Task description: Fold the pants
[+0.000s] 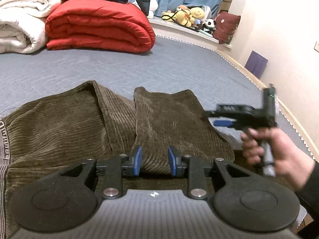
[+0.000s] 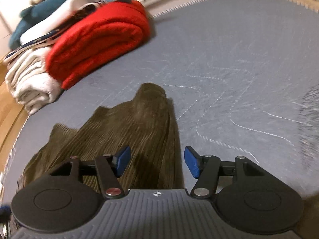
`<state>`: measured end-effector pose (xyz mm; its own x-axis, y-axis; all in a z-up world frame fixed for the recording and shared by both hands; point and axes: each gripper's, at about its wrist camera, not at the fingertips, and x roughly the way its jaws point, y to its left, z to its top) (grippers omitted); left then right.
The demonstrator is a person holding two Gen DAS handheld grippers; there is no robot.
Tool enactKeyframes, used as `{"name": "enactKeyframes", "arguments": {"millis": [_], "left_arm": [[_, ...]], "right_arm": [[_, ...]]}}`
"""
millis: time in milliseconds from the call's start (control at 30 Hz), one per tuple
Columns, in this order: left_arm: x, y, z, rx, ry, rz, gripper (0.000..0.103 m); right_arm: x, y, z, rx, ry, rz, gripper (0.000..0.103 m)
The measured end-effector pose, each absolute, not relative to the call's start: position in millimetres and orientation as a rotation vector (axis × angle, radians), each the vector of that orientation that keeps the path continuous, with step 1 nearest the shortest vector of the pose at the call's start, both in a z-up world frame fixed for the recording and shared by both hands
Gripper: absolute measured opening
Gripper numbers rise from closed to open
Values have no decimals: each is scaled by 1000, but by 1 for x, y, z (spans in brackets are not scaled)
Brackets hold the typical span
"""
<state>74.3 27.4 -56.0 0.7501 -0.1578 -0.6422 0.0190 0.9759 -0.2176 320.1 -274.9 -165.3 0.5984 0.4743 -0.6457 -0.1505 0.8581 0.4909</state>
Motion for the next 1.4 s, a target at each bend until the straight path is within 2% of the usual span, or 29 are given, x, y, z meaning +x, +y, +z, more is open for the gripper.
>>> {"name": "enactKeyframes", "arguments": {"millis": [233,300,333,433,667,800,933,1067,1100,1167,1233,1300,1333,1367,1400], "left_arm": [[81,32,-55,-205,705,-91,33],[85,34,-54,-210,704,-79,33],[87,36,-54,-216,704,-71,33],[90,42,-49,-225,685,-44,33],[89,60,-36,-272,626,26,33],[91,65,-32,-289,609,45,33],[95,65,-32,-286,608,47,33],[96,59,-37,-267,624,35,33],[97,57,-38,-263,628,27,33],[98,52,-39,-246,630,14,33],[100,49,-42,-229,636,5,33],[102,47,-46,-224,646,-1,33],[104,46,-48,-221,653,-3,33],[106,45,-51,-216,662,-7,34],[108,43,-54,-209,671,-14,35]], "right_arm": [[399,-248,-177,384,879,373,62],[408,-238,-173,327,875,398,37],[409,-234,-172,286,880,398,19],[398,-224,-160,179,842,411,16],[325,-276,-80,301,635,317,15],[289,-338,-34,469,514,117,15],[274,-414,-21,600,381,-205,15],[295,-494,-55,661,311,-459,15],[307,-510,-70,660,332,-467,16],[334,-536,-109,670,473,-438,25],[338,-555,-146,726,608,-424,26],[325,-563,-164,784,605,-408,26],[319,-563,-169,780,600,-408,33],[315,-562,-173,770,603,-422,45],[311,-562,-177,772,602,-438,50]]}}
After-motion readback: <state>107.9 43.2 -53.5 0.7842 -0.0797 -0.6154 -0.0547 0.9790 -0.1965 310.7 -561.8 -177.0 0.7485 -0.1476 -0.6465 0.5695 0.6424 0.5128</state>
